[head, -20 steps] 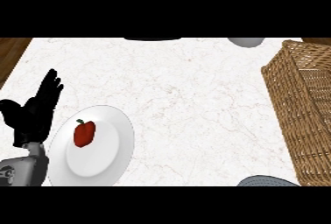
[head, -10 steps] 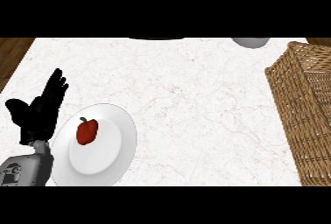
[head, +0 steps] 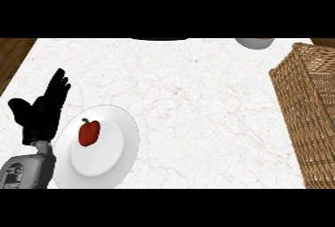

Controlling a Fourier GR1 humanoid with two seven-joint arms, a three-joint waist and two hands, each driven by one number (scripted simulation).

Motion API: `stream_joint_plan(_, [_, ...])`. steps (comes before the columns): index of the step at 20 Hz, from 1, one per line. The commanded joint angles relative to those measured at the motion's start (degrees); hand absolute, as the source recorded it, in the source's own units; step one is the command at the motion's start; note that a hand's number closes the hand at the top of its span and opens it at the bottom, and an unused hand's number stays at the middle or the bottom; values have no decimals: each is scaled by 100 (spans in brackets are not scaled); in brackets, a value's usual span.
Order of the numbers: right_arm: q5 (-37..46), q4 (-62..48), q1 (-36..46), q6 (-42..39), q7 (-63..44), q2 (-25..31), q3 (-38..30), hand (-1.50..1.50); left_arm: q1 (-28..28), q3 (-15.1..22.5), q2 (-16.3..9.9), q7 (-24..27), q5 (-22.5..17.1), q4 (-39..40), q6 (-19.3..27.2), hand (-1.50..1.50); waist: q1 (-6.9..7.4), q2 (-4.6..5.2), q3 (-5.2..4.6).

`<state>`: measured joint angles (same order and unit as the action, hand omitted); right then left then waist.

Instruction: Pick the lemon from the placemat and place it in the basket

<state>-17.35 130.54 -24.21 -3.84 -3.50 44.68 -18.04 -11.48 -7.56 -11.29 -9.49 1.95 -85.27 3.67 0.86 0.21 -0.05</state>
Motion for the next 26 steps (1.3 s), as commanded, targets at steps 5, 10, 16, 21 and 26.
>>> stream_joint_plan(5, [749, -1222, 1363, -413, -430, -201, 451, 150, -146, -112, -68, -36, 35, 102, 11, 0, -78, -20, 5])
stream_joint_plan(10, [1367, -2873, 2396, -477, 100, -308, 823, 150, -43, -20, -3, -54, 76, -32, -9, 0, -30, -7, 7])
stream_joint_plan(16, [1290, -3772, 2747, -1183, 412, -334, 350, 150, -164, -235, -178, -230, -10, -47, -84, 0, -80, -18, 6])
stream_joint_plan(21, [1435, -4561, 3218, -1517, 733, -577, 466, 150, -60, 73, 234, -156, 224, -67, 197, 0, -78, -17, 6])
stream_joint_plan(26, [3677, -3589, 3130, -350, 2332, 548, 628, 150, 47, -137, 21, -9, 1, -63, -50, 0, -98, 5, 18])
